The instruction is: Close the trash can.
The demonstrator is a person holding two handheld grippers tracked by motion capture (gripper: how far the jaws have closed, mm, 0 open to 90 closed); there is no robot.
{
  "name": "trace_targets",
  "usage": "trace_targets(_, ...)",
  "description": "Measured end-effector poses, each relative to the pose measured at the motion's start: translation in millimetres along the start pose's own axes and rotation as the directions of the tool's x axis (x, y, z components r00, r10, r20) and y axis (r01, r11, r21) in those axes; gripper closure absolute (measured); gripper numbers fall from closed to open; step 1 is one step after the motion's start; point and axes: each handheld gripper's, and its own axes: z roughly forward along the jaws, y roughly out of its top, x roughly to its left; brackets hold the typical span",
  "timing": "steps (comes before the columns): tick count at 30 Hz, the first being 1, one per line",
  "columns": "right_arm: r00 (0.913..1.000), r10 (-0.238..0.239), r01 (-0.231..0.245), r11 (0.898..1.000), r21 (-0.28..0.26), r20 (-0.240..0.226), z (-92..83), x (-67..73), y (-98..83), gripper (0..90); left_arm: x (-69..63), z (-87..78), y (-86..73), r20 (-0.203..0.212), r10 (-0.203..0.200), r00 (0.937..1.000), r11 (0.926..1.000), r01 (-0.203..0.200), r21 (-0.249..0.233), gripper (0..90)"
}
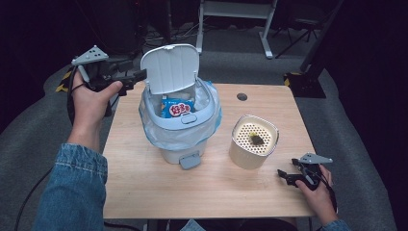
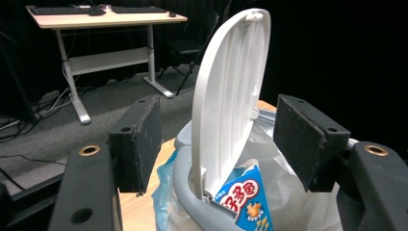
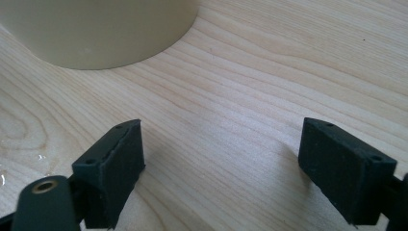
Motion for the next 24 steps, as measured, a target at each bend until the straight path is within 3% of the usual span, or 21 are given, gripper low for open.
trace_targets(3,1.0000,0.001,-0.001,1.000,0.000,0.000,0.0,0.0,0.0,16.1,0.5,5.0,-0.2,0.012,-0.011,0.9999,0.9999,0.011,0.002,34.5)
trace_targets(6,1.0000,0.001,-0.001,1.000,0.000,0.000,0.0,0.0,0.0,16.1,-1.2,9.1,1.7,0.057,-0.026,0.9981,0.9997,0.026,0.000,36.6)
trace_targets(8,1.0000,0.001,-0.001,1.000,0.000,0.000,0.0,0.0,0.0,16.1,-3.4,12.5,2.8,0.083,0.000,0.9966,0.9993,-0.004,0.038,36.4)
trace_targets(10,1.0000,0.000,0.000,1.000,0.000,0.000,0.0,0.0,0.0,16.1,-5.4,13.8,2.8,0.078,0.026,0.9966,0.9982,-0.030,0.052,35.4)
trace_targets(17,1.0000,0.001,-0.001,1.000,0.000,0.000,0.0,0.0,0.0,16.1,-7.7,8.5,2.6,0.122,0.008,0.9926,0.9991,-0.013,0.041,36.5)
trace_targets(22,1.0000,0.000,0.000,1.000,0.000,0.000,0.0,0.0,0.0,16.1,-16.3,5.2,5.5,0.182,0.022,0.9831,0.9979,-0.033,0.055,36.4)
trace_targets(24,1.0000,0.001,-0.001,1.000,0.000,0.000,0.0,0.0,0.0,16.1,-24.9,3.0,5.8,0.213,0.049,0.9758,0.9953,-0.065,0.071,35.5)
